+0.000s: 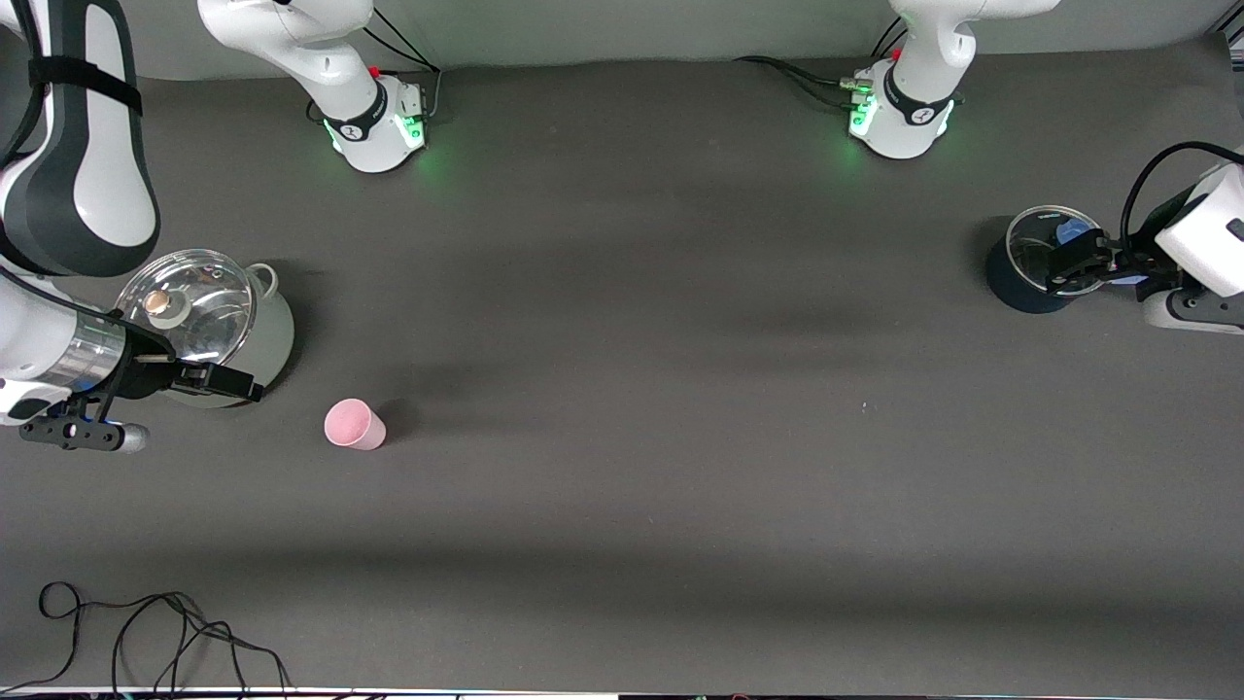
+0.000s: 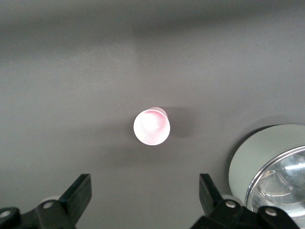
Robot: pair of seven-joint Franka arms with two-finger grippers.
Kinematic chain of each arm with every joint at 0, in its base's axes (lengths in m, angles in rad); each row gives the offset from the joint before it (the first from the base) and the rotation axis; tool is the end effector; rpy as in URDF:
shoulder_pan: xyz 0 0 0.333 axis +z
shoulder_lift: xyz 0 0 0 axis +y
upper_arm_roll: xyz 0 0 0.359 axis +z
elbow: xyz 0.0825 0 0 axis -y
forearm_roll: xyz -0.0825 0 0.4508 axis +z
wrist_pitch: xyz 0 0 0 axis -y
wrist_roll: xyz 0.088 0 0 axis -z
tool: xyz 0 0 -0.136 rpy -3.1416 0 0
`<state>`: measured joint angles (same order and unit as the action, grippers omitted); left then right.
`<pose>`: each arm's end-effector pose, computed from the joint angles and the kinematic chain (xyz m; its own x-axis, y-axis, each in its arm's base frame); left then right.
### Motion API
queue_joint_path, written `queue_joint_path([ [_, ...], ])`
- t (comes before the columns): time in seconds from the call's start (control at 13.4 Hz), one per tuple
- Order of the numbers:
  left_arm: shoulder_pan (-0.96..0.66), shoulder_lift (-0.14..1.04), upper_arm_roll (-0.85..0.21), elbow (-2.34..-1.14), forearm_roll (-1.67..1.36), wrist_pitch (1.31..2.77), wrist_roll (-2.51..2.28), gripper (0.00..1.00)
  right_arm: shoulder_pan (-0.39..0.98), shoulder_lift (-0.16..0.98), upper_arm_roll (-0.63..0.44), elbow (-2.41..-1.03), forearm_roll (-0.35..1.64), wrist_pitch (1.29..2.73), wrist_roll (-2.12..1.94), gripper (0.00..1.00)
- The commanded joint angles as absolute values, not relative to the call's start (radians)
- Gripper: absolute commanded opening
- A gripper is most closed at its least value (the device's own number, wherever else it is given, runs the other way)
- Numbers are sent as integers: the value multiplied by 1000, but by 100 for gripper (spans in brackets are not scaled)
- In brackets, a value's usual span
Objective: Transfer pink cup from left to right arm
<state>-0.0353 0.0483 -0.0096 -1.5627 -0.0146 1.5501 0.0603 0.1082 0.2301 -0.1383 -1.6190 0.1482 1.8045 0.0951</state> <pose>0.6323 -0.0303 0.6108 0.9926 -0.1052 -0.0598 -0.1043 -0.9944 0.0187 0.7005 0.0026 0.4815 0.9863 -0.1559 -0.0541 -0.1609 -0.9812 -0.1062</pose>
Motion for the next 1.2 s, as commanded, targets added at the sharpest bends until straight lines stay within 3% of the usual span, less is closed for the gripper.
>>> queue_joint_path([
  [0.0, -34, 37, -17, -1569, -9, 1563, 64, 100, 22, 169, -7, -1624, 66, 1792, 138, 100],
  [0.3, -34, 35, -17, -1569, -9, 1569, 13, 100, 14, 97, 21, -1617, 17, 1784, 134, 100],
  [0.45, -34, 35, -18, -1568, -9, 1577, -2, 100, 15, 90, 40, -1556, -40, 1702, 133, 100],
  [1.12, -37, 37, -20, -1555, -9, 1582, 15, 100, -14, -8, 40, -1549, 55, 1554, 140, 100],
])
